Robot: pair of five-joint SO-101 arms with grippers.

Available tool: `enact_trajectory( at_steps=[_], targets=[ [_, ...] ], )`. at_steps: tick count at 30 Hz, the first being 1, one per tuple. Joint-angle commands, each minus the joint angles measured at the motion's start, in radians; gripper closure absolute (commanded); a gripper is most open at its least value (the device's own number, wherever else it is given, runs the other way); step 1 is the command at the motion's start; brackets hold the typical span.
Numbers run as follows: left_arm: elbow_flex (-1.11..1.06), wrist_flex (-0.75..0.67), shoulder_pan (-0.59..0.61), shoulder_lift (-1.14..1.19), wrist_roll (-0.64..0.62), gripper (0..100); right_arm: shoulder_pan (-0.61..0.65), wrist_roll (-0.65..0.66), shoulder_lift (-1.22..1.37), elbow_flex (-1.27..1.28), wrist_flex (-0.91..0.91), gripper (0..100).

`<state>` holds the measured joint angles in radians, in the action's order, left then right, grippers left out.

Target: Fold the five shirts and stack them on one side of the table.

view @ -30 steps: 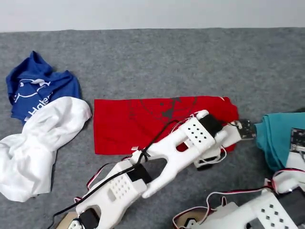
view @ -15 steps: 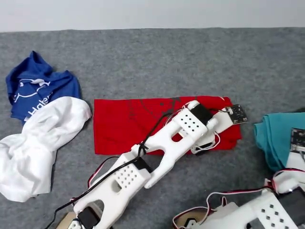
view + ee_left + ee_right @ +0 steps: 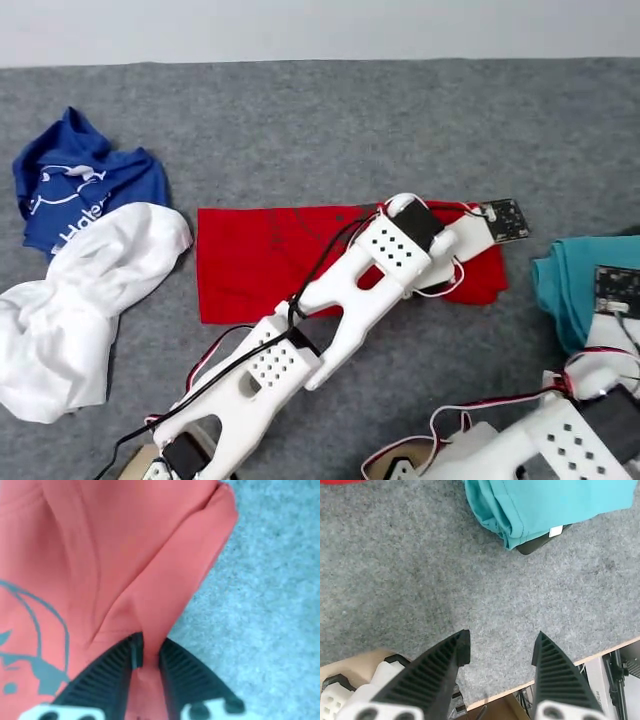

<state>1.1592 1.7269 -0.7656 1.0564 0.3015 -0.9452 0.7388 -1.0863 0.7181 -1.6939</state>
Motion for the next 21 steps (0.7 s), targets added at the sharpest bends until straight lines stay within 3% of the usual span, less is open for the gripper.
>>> enact_trajectory(
  at_steps=[1, 9, 15, 21],
  targets=[
    [0.039, 0.026, 0.011, -0.075, 0.009, 99, 0.008, -0.011, -0.010, -0.008, 0.002, 78.2],
    [0.039, 0.025, 0.011, -0.075, 0.011, 98, 0.008, -0.011, -0.010, -0.008, -0.002, 78.2],
    [0.054, 0.025, 0.040, -0.080, 0.003, 82, 0.008, -0.014, -0.010, -0.008, -0.002, 78.2],
    [0.140, 0.025, 0.074, -0.072, 0.002, 82, 0.008, -0.015, -0.010, -0.008, -0.004, 78.2]
  ],
)
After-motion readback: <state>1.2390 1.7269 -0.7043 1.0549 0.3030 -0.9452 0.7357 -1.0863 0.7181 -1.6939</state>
